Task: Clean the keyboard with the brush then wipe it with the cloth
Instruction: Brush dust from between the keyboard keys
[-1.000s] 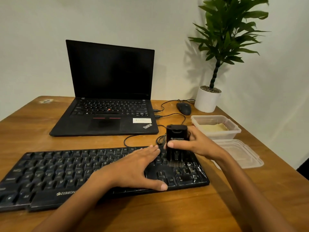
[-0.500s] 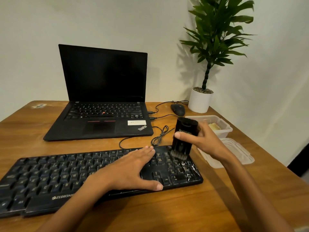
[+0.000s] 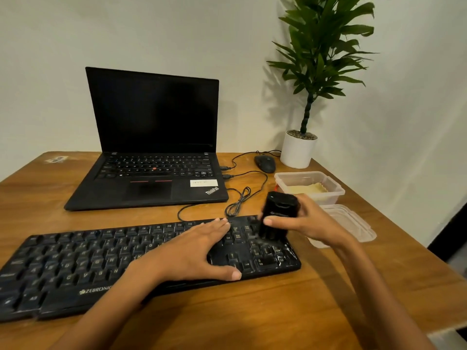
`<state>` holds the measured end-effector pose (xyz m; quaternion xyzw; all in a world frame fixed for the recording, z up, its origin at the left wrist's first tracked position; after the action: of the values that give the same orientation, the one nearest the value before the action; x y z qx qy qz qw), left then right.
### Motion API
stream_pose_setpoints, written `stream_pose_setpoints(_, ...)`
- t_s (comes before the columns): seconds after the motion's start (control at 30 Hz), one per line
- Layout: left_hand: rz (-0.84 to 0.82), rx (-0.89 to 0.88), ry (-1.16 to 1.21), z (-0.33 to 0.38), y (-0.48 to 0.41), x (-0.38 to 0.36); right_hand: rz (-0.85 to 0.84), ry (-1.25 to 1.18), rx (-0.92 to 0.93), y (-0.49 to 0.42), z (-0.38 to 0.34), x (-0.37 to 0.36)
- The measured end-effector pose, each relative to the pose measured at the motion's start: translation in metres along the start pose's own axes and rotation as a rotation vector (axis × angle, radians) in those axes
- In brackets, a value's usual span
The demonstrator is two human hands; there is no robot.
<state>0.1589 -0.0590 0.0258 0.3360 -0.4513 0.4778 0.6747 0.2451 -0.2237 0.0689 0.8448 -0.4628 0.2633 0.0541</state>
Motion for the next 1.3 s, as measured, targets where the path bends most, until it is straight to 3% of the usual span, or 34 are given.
stream_pose_setpoints(0.17,-0.009,0.003,0.002,0.001,-0.001,0.0,0.046,0.048,0.034,0.003,-0.011,0.028)
stream_pose_setpoints(0.33,-0.002,0.01,0.021,0.001,0.0,0.001,-0.157,-0.011,0.102,0.005,-0.013,-0.025)
stream_pose_setpoints(0.53,0.009,-0.018,-0.013,0.005,0.002,0.002,0.086,-0.018,0.032,0.011,-0.008,0.028)
stream_pose_setpoints(0.7,-0.028,-0.098,0.008,0.018,0.004,-0.004,-0.089,-0.027,0.036,0.012,-0.014,-0.013)
stream_pose_setpoints(0.83,-0.054,-0.09,0.03,0.017,0.004,-0.005,0.119,-0.059,0.062,0.0,-0.01,0.005)
stream_pose_setpoints(0.97,-0.062,-0.087,0.02,0.015,0.003,-0.007,-0.121,-0.05,0.032,0.008,-0.004,-0.007)
stream_pose_setpoints(1.0,-0.064,-0.088,0.019,0.015,0.003,-0.007,-0.109,-0.041,0.029,0.008,-0.001,-0.008)
stream_pose_setpoints(1.1,-0.058,-0.094,0.014,0.017,0.003,-0.007,0.138,-0.092,0.07,0.002,-0.001,0.012)
stream_pose_setpoints(1.13,-0.06,-0.095,0.017,0.017,0.003,-0.007,0.138,-0.098,0.078,0.001,-0.002,0.013)
stream_pose_setpoints(1.23,-0.059,-0.096,0.022,0.016,0.003,-0.006,-0.105,-0.101,0.045,0.007,-0.004,-0.007)
stream_pose_setpoints(1.3,-0.055,-0.096,0.017,0.017,0.002,-0.005,-0.092,-0.071,0.03,0.003,0.0,-0.011)
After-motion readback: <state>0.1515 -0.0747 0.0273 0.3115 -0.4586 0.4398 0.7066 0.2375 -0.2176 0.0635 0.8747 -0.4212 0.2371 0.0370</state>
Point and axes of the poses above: each hand's wrist, its own y-axis away from the middle knuckle, its own x-axis out of the back of the hand, z = x × y, the point moved 6 cm from there along -y, towards the middle knuckle, and after that the axes turned 6 degrees about z, right-handed, at the moved point
